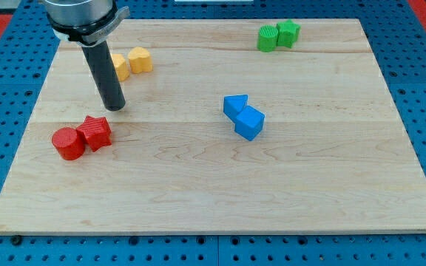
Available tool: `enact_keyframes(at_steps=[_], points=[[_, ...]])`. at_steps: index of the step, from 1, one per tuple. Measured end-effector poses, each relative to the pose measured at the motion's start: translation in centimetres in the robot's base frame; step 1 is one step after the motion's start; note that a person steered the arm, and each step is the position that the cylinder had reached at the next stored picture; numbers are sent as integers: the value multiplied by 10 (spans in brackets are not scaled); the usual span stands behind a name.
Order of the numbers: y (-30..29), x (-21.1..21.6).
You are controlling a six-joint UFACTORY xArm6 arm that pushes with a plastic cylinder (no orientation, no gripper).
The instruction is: Place the blue cube to the right side of the blue triangle
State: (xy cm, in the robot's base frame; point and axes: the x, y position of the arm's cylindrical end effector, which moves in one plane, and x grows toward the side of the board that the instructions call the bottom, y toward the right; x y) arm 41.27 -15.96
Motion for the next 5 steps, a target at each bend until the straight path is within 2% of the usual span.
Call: enact_keyframes(at_steps=[2,3,5], points=[[0,-1],[27,7],[142,40]])
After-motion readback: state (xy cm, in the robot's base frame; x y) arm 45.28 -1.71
